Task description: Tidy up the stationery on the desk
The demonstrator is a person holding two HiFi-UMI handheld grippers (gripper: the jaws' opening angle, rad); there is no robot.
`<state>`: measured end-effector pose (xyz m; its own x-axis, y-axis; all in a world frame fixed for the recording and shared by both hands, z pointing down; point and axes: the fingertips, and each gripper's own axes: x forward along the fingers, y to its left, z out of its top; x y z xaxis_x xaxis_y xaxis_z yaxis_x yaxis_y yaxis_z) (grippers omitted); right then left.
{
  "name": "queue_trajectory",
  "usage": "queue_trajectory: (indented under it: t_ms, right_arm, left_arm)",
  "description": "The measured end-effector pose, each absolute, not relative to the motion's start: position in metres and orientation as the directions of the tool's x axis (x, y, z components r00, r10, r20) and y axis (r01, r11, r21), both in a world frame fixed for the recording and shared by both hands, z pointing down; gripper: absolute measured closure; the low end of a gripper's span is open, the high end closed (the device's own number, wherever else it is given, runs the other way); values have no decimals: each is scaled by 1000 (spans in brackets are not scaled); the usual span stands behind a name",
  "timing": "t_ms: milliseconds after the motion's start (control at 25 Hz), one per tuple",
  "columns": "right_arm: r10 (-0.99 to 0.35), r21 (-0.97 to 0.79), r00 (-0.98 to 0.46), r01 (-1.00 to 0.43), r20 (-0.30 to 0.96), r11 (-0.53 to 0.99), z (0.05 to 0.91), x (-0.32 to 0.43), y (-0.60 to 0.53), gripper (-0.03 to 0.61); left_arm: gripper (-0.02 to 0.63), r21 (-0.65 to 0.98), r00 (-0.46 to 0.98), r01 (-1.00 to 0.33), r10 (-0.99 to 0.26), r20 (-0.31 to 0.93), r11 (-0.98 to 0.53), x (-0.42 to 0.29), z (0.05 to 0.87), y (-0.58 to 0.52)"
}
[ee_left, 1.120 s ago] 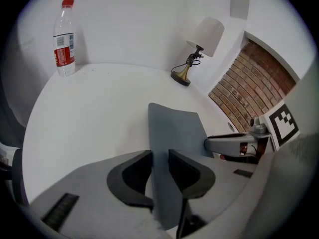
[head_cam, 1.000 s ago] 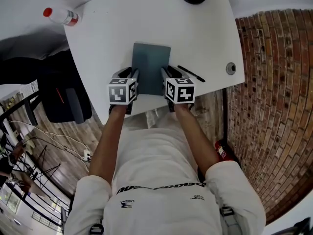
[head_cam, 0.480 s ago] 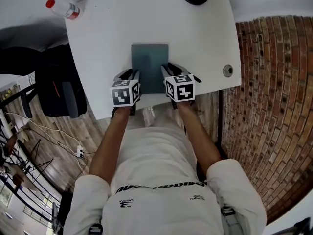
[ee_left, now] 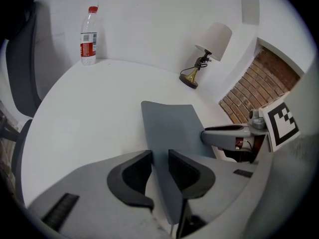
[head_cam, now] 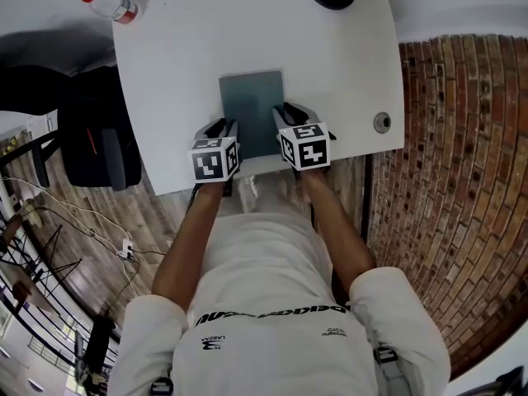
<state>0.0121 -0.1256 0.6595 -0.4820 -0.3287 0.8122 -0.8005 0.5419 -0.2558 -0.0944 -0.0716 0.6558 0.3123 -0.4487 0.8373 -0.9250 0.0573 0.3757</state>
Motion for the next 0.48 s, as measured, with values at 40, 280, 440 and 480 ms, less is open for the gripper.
queue_trajectory:
  t_ms: [40,280,440,480]
  right_arm:
    - [-328,-257,-485,-798,811,545,659,13,-126,479]
    - [-320,-255,-491,-786,810,563,663,13,-125,477]
    - [-321,-238,-491,-776,810,584,663,12,-124,477]
    - [-322,-235,-492,-772,809,590,663,12,-124,477]
  left_arm:
    - [509,377,312,-924,-450,837,61,-93,656,-71]
    - [509,369,293,-926,-460,838,83,-94,660,-70]
    - [509,374,296,-924,-460,837,86,-94,661,-69]
    - [509,373,295,-924,-459,838,85,-94,661,-69]
